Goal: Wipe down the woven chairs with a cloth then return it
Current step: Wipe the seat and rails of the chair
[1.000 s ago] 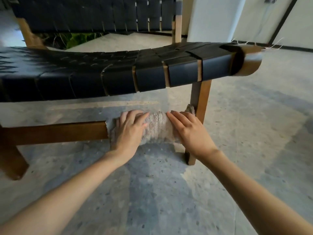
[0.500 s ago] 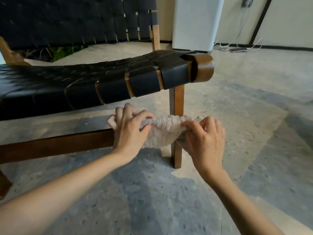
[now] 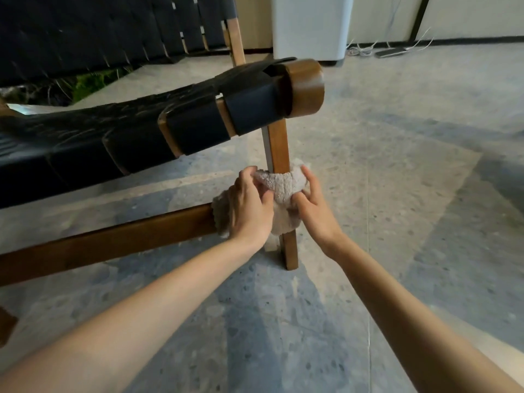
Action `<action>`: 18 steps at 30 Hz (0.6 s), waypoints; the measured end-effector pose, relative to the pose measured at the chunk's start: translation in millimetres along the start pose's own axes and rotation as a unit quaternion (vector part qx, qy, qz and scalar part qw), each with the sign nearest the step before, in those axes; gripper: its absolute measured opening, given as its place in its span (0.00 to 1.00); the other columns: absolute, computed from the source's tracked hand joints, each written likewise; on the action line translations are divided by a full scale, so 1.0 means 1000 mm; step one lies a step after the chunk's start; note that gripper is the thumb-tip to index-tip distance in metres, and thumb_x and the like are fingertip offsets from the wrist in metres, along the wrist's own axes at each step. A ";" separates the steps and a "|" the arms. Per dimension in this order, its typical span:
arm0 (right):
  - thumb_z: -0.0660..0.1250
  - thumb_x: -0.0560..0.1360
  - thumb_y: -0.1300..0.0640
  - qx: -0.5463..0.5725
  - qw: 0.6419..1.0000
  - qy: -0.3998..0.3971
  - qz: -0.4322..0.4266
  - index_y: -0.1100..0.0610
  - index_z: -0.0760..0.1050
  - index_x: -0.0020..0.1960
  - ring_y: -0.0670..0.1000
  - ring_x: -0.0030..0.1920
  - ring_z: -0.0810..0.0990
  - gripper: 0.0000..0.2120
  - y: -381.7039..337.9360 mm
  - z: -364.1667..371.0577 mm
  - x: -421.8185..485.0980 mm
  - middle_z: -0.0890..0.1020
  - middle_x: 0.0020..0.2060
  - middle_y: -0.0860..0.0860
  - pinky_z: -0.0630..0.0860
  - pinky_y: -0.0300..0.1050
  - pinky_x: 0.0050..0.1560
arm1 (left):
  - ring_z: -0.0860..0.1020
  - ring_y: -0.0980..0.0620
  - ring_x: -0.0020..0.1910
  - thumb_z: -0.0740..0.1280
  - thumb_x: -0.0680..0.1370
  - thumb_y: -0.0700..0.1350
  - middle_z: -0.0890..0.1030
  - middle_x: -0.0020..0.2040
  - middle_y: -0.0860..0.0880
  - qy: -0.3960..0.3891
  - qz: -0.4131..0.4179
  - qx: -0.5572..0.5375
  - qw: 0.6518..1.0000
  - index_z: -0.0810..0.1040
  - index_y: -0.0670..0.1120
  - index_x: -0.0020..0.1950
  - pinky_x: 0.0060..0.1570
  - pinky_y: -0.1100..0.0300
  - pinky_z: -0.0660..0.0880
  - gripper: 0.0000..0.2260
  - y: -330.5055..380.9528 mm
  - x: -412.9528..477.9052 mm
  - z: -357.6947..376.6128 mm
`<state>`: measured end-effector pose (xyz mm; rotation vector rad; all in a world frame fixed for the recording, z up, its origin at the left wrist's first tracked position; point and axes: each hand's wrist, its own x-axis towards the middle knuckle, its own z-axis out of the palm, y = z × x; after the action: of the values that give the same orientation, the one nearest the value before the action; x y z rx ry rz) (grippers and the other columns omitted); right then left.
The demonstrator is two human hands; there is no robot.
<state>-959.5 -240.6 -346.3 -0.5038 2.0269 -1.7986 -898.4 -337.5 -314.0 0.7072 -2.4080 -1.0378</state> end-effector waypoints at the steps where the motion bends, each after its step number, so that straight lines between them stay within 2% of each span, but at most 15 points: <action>1: 0.54 0.81 0.60 -0.002 1.000 -0.015 0.014 0.46 0.47 0.78 0.51 0.50 0.78 0.30 -0.001 -0.002 0.003 0.77 0.50 0.45 0.73 0.37 0.50 | 0.67 0.52 0.67 0.62 0.80 0.40 0.70 0.68 0.49 -0.010 -0.003 -0.019 1.000 0.61 0.48 0.71 0.54 0.73 0.56 0.21 0.000 -0.001 0.002; 3: 0.55 0.79 0.58 -0.008 0.998 -0.047 0.028 0.47 0.44 0.78 0.45 0.43 0.73 0.32 -0.002 -0.005 0.006 0.75 0.46 0.48 0.70 0.34 0.43 | 0.65 0.53 0.68 0.62 0.79 0.39 0.67 0.70 0.48 -0.012 -0.003 -0.049 0.999 0.58 0.46 0.72 0.58 0.70 0.59 0.23 -0.001 -0.004 0.006; 5: 0.56 0.74 0.54 0.014 0.998 -0.060 0.031 0.48 0.52 0.78 0.47 0.41 0.70 0.33 -0.007 -0.003 0.009 0.73 0.45 0.52 0.69 0.39 0.42 | 0.64 0.54 0.69 0.62 0.79 0.39 0.66 0.71 0.47 -0.003 0.010 -0.061 0.998 0.58 0.44 0.72 0.59 0.71 0.59 0.24 -0.004 -0.005 0.007; 6: 0.56 0.71 0.53 0.030 0.997 -0.067 0.030 0.47 0.57 0.75 0.48 0.43 0.71 0.32 -0.009 -0.003 0.011 0.74 0.46 0.54 0.70 0.41 0.44 | 0.63 0.54 0.70 0.62 0.79 0.40 0.66 0.71 0.47 0.000 0.029 -0.034 0.999 0.58 0.44 0.73 0.61 0.71 0.58 0.24 -0.008 -0.004 0.007; 8: 0.56 0.74 0.55 0.043 0.996 -0.071 0.013 0.45 0.64 0.68 0.50 0.51 0.75 0.23 -0.009 -0.002 0.011 0.77 0.55 0.53 0.71 0.43 0.51 | 0.58 0.51 0.74 0.61 0.80 0.44 0.64 0.74 0.46 0.009 0.085 0.107 0.991 0.60 0.43 0.75 0.69 0.64 0.54 0.23 -0.021 0.002 0.005; 9: 0.55 0.77 0.58 0.051 0.996 -0.070 -0.001 0.43 0.64 0.66 0.49 0.56 0.75 0.20 -0.011 -0.001 0.010 0.75 0.60 0.51 0.72 0.42 0.55 | 0.56 0.50 0.75 0.60 0.81 0.45 0.64 0.74 0.47 0.007 0.111 0.169 0.979 0.61 0.43 0.75 0.73 0.58 0.51 0.23 -0.028 0.007 0.005; 11: 0.52 0.80 0.61 0.061 0.995 -0.068 -0.024 0.41 0.61 0.65 0.47 0.61 0.72 0.19 -0.015 0.000 0.010 0.72 0.64 0.47 0.70 0.42 0.60 | 0.54 0.49 0.76 0.59 0.81 0.45 0.63 0.75 0.49 -0.019 0.132 0.219 0.967 0.63 0.46 0.75 0.75 0.50 0.49 0.22 -0.034 0.016 0.003; 13: 0.52 0.81 0.61 0.064 0.995 -0.064 -0.041 0.41 0.60 0.65 0.45 0.61 0.71 0.19 -0.020 0.002 0.010 0.72 0.62 0.44 0.68 0.43 0.61 | 0.56 0.48 0.75 0.58 0.81 0.45 0.63 0.75 0.50 -0.052 0.121 0.208 0.969 0.65 0.49 0.73 0.73 0.47 0.53 0.19 -0.034 0.022 0.002; 15: 0.53 0.81 0.61 0.066 0.994 -0.059 -0.057 0.42 0.61 0.68 0.43 0.61 0.71 0.20 -0.023 0.003 0.012 0.72 0.62 0.42 0.68 0.39 0.61 | 0.64 0.47 0.71 0.57 0.82 0.45 0.68 0.71 0.48 -0.071 0.107 0.171 0.977 0.70 0.49 0.70 0.70 0.46 0.61 0.16 -0.033 0.025 0.000; 18: 0.55 0.80 0.63 0.078 0.993 -0.045 -0.083 0.47 0.60 0.74 0.36 0.59 0.74 0.25 -0.032 0.003 0.017 0.74 0.63 0.43 0.73 0.31 0.56 | 0.73 0.51 0.62 0.56 0.83 0.47 0.77 0.61 0.49 -0.112 0.038 0.005 0.993 0.73 0.49 0.64 0.64 0.50 0.69 0.12 -0.021 0.025 -0.002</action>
<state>-972.2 -255.3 -315.5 -0.7101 1.8142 -1.9731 -910.7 -366.2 -324.6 0.5207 -2.6102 -1.1269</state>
